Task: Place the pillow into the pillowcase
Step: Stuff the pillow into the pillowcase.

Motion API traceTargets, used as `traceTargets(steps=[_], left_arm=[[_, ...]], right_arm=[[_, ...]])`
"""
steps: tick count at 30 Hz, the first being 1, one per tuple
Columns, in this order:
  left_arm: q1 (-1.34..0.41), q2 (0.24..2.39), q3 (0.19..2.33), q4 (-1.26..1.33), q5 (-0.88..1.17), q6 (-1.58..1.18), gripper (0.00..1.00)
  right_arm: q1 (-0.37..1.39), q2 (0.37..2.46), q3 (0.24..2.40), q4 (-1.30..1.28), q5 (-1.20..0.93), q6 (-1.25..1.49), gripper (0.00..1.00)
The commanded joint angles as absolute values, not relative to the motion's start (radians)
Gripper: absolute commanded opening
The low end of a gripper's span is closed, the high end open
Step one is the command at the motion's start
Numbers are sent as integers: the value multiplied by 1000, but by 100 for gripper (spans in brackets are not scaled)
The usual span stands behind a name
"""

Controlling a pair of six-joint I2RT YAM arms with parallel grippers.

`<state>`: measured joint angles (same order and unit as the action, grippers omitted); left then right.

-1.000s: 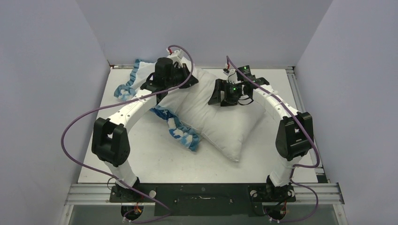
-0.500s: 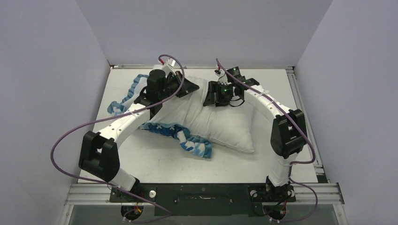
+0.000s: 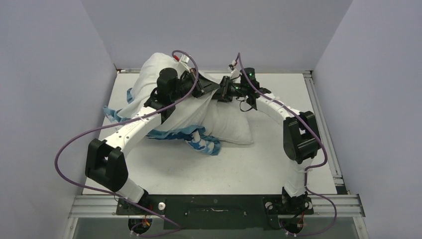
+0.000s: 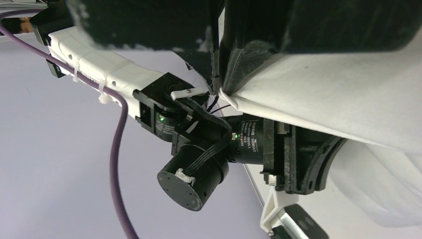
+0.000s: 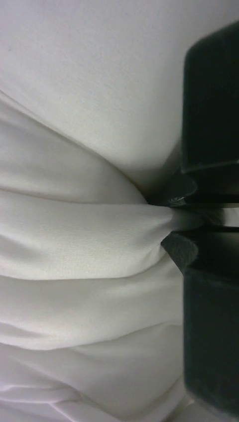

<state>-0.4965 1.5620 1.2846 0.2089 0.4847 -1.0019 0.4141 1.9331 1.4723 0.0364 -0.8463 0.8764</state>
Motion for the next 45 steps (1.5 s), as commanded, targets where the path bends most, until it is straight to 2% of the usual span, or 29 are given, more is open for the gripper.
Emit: traceTargets(steps=[1, 7, 11, 14, 16, 19, 23, 25, 30, 35, 40, 45], left_arm=[[-510, 1532, 1250, 179, 615, -1014, 0], [-431, 1544, 1178, 126, 600, -1017, 0], [-384, 1584, 1186, 61, 574, -1001, 0], [-353, 1635, 1257, -60, 542, -932, 0], [-347, 1691, 1359, -175, 516, -858, 0], [-353, 1765, 1552, -474, 403, -687, 0], [-363, 1784, 1661, -637, 261, -550, 0], [-357, 1783, 1665, -651, 248, -537, 0], [-359, 1788, 1658, -638, 285, -541, 0], [-369, 1805, 1658, -597, 302, -571, 0], [-396, 1883, 1782, -576, 309, -584, 0], [-474, 2021, 1999, -605, 329, -588, 0]], right_arm=[[413, 1794, 1471, -88, -845, 775, 5], [406, 1713, 1508, -414, -728, 582, 12], [445, 1716, 1625, -548, -646, 484, 29], [470, 1741, 1728, -616, -602, 414, 47], [483, 1758, 1782, -666, -560, 372, 59], [514, 1761, 1846, -746, -382, 302, 76], [539, 1743, 1819, -773, -190, 246, 95], [518, 1755, 1777, -771, -112, 254, 100], [344, 1834, 1715, -712, -203, 320, 100], [311, 1926, 1750, -779, -399, 318, 95], [322, 1833, 1544, -768, -660, 362, 92], [326, 1697, 1362, -783, -849, 420, 92]])
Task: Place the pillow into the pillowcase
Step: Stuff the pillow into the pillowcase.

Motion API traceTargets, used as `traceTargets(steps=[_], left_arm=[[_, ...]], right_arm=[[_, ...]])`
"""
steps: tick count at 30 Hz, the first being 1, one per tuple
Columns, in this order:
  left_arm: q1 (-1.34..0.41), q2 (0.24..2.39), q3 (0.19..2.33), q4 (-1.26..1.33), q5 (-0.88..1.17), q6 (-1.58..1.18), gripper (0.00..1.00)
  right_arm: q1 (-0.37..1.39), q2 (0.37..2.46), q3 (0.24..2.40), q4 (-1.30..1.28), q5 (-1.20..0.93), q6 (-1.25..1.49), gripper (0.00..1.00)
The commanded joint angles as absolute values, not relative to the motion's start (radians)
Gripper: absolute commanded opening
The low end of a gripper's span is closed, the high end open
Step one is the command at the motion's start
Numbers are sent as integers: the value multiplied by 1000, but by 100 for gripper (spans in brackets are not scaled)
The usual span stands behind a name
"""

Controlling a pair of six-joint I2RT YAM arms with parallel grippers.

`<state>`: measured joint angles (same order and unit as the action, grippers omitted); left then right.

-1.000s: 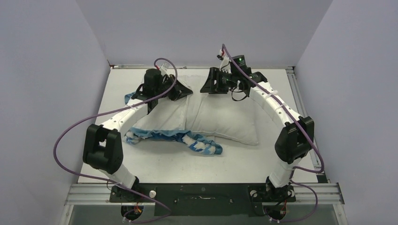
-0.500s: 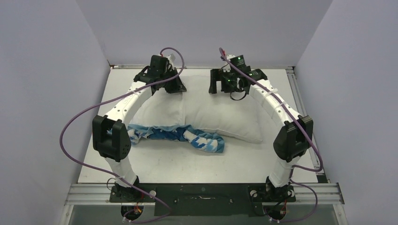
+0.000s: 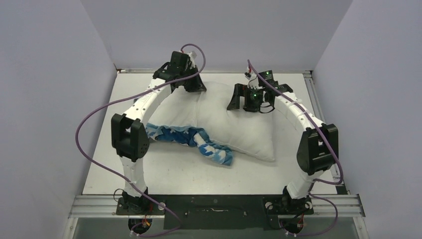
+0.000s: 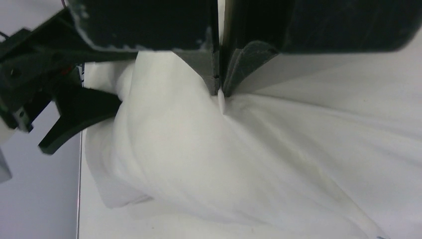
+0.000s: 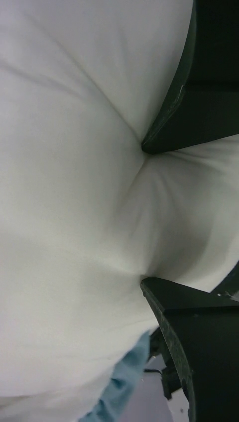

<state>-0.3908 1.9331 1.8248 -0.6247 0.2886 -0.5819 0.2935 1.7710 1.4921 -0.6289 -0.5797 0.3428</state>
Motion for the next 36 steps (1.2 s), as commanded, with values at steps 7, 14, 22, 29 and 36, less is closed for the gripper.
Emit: traceTargets(steps=[7, 14, 22, 29, 36], left_arm=[[-586, 2178, 2307, -699, 347, -598, 0], [-573, 2026, 2195, -802, 198, -542, 43], [-380, 1699, 1839, -812, 106, -533, 86], [-217, 1629, 1558, -595, 390, -604, 89], [-215, 1760, 1431, -402, 466, -645, 83]], right_arm=[[336, 1592, 1316, -707, -984, 610, 96], [358, 1706, 1633, -927, -685, 421, 98], [481, 1757, 1874, -989, -355, 306, 95], [520, 1825, 1930, -918, -309, 249, 95], [624, 1973, 1982, -889, -236, 201, 96]])
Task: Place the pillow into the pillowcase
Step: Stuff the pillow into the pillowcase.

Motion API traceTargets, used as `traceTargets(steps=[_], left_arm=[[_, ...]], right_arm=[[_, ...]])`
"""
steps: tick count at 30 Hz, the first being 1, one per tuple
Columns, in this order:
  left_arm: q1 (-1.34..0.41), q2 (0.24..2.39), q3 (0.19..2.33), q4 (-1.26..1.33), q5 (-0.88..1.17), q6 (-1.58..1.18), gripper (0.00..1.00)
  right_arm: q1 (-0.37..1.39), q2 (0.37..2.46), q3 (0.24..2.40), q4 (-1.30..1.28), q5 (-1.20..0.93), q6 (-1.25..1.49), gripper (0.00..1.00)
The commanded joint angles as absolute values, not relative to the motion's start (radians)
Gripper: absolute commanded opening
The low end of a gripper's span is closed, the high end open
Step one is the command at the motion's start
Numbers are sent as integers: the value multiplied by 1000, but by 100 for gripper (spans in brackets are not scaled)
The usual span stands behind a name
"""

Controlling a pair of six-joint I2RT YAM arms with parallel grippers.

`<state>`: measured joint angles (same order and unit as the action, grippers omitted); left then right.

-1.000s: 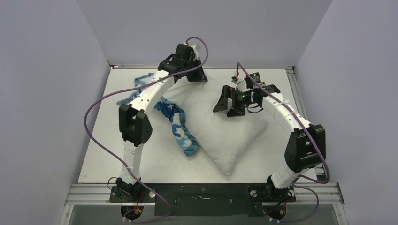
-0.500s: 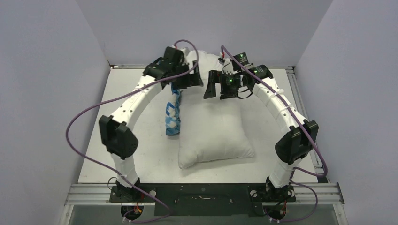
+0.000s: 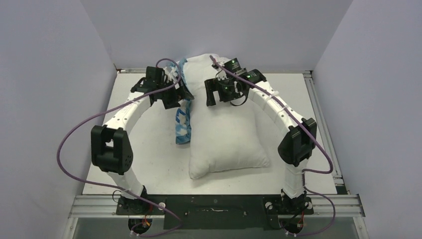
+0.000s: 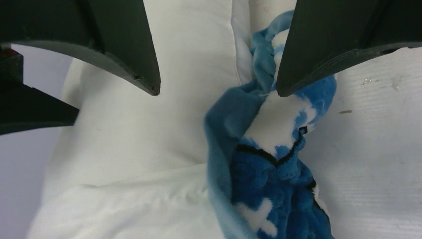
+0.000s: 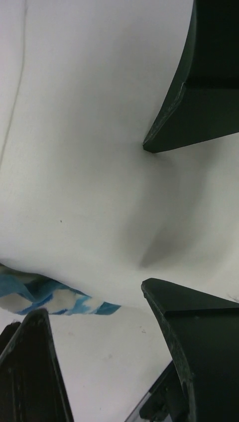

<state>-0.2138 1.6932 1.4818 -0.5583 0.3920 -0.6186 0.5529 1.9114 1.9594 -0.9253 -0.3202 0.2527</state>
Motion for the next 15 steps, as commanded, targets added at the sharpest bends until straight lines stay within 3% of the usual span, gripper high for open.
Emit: traceTargets(steps=[1, 3, 5, 7, 8, 9, 11, 12, 15], left_arm=[[-215, 1778, 1424, -400, 439, -639, 79], [-216, 1808, 1417, -397, 388, -625, 69], [-216, 1831, 1414, -385, 370, -615, 48], [-215, 1849, 1416, -372, 397, -612, 22], [-216, 1853, 1416, -364, 423, -611, 8], [-218, 1850, 1411, -356, 451, -611, 0], [-229, 1821, 1374, -309, 514, -623, 0], [-235, 1800, 1349, -279, 559, -635, 0], [-268, 1732, 1263, -126, 760, -729, 0]], right_arm=[[639, 1989, 1969, -882, -208, 193, 96], [658, 2026, 1941, -870, -151, 177, 96], [667, 2067, 1926, -864, -83, 166, 97], [661, 2108, 1930, -858, -81, 161, 73], [653, 2123, 1939, -857, -100, 165, 53], [642, 2133, 1949, -848, -132, 177, 37], [609, 2134, 1962, -798, -249, 219, 11], [593, 2128, 1961, -764, -323, 249, 6], [544, 2091, 1931, -619, -449, 372, 5]])
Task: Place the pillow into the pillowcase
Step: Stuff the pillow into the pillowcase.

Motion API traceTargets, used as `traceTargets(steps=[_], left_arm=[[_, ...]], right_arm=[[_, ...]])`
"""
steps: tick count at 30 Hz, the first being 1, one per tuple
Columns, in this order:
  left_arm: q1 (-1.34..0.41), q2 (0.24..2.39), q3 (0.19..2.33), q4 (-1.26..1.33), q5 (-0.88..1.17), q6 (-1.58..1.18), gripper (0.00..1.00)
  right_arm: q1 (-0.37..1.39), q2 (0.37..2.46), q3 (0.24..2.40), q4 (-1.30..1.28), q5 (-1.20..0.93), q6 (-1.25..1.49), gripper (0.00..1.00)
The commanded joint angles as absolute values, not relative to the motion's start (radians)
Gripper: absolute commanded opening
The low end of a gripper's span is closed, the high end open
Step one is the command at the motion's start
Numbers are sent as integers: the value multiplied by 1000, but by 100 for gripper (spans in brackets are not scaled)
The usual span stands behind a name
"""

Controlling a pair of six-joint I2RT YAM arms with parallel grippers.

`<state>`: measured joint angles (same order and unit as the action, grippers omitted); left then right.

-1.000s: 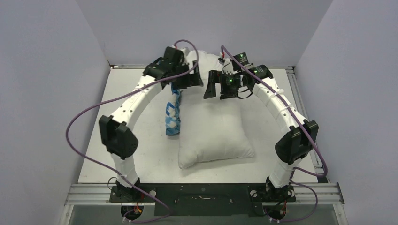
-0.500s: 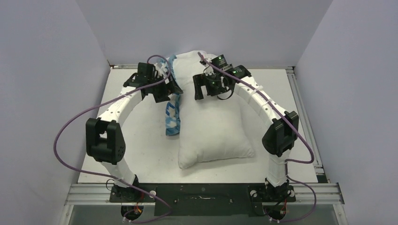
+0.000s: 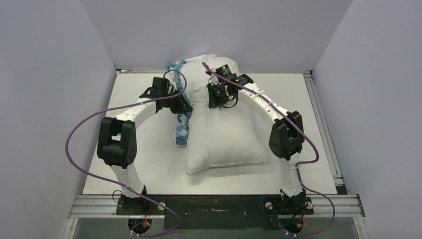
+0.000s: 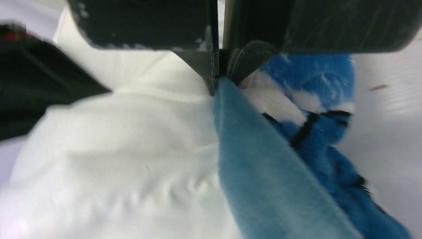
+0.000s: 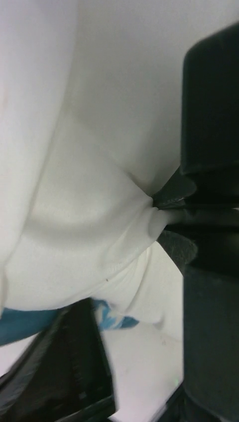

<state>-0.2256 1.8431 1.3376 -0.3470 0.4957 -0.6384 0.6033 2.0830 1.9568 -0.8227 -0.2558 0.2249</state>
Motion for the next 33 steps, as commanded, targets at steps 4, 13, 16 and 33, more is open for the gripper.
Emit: traceTargets(steps=[4, 13, 16, 33], left_arm=[[-342, 1588, 1214, -65, 853, -741, 0], [-339, 1394, 1185, -271, 857, -612, 0], [-355, 1441, 1190, -502, 802, -460, 0], [-108, 1399, 1076, -195, 742, -783, 87]], right_arm=[[522, 2075, 1886, -490, -467, 502, 5], [546, 2082, 1825, -439, -311, 567, 5], [543, 2089, 1844, -437, -369, 551, 5], [258, 1846, 1679, -623, -255, 425, 100]])
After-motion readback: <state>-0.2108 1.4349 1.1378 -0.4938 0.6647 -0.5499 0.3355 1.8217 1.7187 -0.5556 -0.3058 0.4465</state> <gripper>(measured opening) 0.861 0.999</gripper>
